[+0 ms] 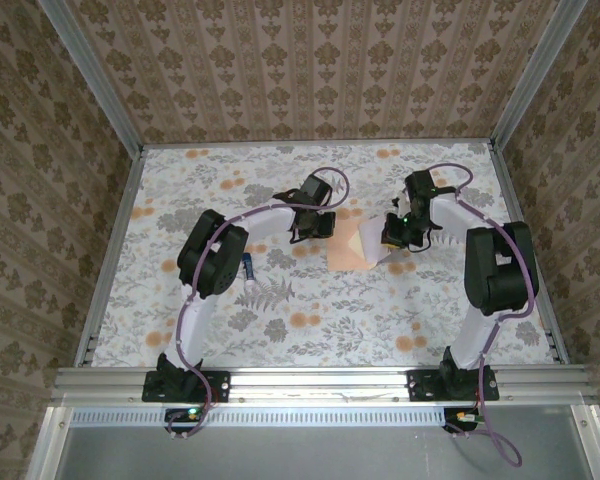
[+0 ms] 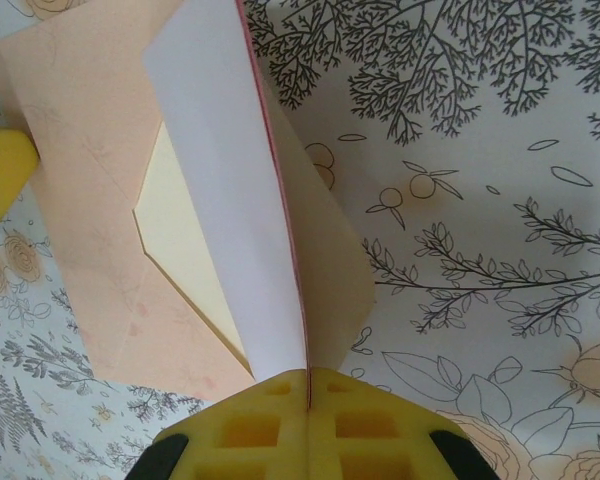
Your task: Place the letter into the envelope and seal it
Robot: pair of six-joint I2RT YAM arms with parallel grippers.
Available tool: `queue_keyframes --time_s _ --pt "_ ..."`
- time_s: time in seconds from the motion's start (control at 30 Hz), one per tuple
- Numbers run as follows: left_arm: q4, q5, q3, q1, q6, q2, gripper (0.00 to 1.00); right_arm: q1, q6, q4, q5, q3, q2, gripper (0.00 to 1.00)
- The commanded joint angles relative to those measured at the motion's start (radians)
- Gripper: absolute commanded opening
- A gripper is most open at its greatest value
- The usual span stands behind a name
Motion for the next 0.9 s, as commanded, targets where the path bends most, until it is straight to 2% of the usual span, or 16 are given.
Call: queue_keyframes --time_s 0.0,0.53,0.87 --pt "-0.078 0.021 -0.039 -0.017 -0.018 0.009 0.00 0.013 0.009 -0.059 0.011 0.035 0.038 0.00" --pt "-0.080 0.019 -0.055 -0.018 -0.045 0.001 0.00 0.011 0.066 -0.108 0.116 0.027 0.019 0.00" --pt "-0.074 0.024 -0.061 -0.019 -0.053 -0.005 0.00 0.015 0.069 -0.113 0.043 0.060 0.054 0.00"
